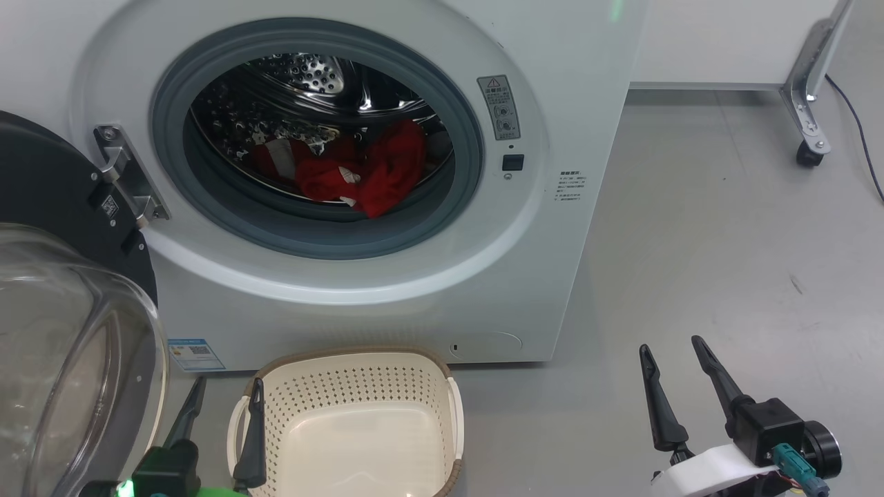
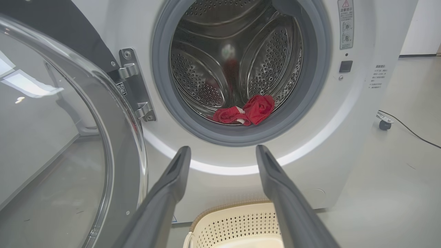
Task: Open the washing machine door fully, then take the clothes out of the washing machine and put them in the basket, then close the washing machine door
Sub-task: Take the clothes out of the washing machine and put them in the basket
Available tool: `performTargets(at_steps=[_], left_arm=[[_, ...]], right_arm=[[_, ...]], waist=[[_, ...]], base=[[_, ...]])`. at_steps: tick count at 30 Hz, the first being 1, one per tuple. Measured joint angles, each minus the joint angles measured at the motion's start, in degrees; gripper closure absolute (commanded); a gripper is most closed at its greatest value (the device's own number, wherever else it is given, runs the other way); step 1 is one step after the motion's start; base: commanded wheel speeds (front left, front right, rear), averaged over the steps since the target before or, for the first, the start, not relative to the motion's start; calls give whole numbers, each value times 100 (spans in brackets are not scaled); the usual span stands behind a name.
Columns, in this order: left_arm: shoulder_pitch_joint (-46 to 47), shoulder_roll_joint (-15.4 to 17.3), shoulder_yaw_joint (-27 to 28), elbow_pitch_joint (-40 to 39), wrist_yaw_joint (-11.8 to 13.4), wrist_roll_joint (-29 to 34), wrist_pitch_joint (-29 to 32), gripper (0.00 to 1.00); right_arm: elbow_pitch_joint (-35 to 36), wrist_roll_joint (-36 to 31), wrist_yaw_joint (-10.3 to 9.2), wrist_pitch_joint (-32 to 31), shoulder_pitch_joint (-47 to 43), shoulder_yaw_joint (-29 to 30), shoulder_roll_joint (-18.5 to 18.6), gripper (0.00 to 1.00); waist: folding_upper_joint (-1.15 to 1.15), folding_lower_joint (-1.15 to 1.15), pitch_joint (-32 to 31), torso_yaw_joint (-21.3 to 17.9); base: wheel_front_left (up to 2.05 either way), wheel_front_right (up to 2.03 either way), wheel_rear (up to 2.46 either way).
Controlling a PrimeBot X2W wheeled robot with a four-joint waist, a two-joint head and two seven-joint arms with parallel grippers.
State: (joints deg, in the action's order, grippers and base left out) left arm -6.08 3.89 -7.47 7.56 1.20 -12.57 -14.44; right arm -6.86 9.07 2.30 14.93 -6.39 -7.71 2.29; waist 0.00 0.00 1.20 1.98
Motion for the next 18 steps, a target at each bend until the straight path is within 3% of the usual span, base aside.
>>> performTargets(at_steps=[14,18], left_arm=[[332,-47,-253,123,-166,7,0,0],[691,-68,-378,310,-365,-42,54,0]], right_arm=[[92,-23,7,0,12,22,0,0],[136,-74,14,1,64,12,0,0]], waist=[[0,0,283,-12],[0,0,453,-37]], base=[[0,0,0],[0,0,0]])
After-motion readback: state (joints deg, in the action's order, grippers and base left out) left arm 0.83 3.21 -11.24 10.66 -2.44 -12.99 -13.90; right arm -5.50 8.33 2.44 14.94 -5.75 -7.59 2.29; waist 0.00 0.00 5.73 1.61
